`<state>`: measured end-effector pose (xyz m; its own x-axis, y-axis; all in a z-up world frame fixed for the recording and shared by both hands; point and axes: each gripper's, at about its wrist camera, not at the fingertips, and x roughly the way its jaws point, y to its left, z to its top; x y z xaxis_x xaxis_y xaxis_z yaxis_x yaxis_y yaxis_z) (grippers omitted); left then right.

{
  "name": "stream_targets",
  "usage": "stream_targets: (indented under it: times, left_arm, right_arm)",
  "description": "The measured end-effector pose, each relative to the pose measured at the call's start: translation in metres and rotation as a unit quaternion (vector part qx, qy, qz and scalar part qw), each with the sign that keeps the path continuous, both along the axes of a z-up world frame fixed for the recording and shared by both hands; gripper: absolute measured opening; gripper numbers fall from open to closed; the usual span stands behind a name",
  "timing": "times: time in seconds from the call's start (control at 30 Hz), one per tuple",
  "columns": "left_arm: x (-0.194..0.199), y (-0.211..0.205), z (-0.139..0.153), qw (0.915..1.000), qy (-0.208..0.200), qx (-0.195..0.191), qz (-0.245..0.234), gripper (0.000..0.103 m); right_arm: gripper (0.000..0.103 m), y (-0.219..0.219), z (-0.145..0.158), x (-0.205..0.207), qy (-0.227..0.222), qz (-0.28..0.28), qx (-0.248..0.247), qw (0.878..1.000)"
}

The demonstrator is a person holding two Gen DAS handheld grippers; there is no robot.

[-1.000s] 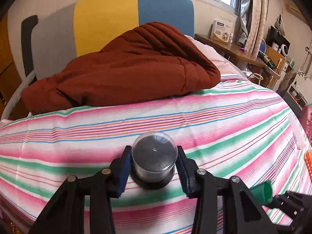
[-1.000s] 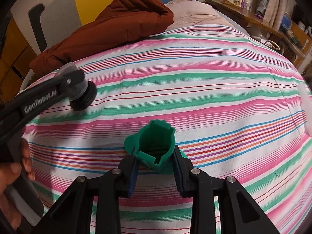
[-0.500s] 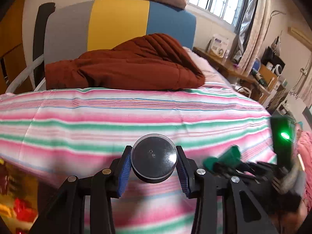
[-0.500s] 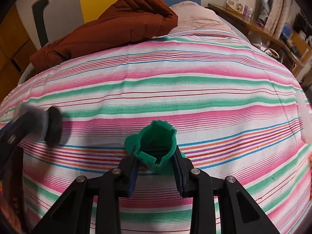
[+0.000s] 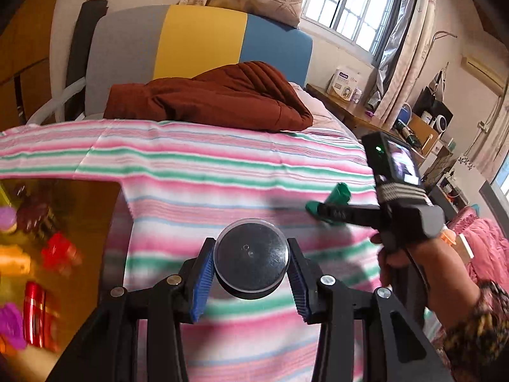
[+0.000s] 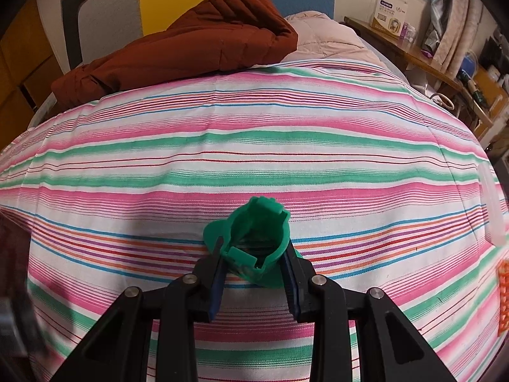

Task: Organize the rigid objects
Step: 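Carry the clear container into the gold tray and open the left tool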

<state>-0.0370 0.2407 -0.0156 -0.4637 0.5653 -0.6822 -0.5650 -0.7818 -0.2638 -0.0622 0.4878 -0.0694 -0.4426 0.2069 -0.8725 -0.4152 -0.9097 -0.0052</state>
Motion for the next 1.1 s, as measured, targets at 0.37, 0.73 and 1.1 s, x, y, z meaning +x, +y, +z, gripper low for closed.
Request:
stream_targets:
  times: [0.37, 0.73, 1.1]
  left_arm:
    - [0.049, -0.066, 0.023, 0.9995, 0.015, 0.026, 0.011, 0.043]
    - [0.053, -0.156, 0.033, 0.9952, 0.029, 0.019, 0.092, 0.043]
    - [0.046, -0.206, -0.004, 0.9894, 0.002, -0.048, 0.137, 0.043]
  right_arm:
    - [0.032, -0.001, 0.000, 0.003, 0.005, 0.010, 0.008, 1.000]
    - [0.032, -0.007, 0.001, 0.007, 0.005, 0.015, 0.022, 1.000]
    - [0.032, -0.015, 0.004, 0.012, 0.017, 0.023, 0.016, 0.999]
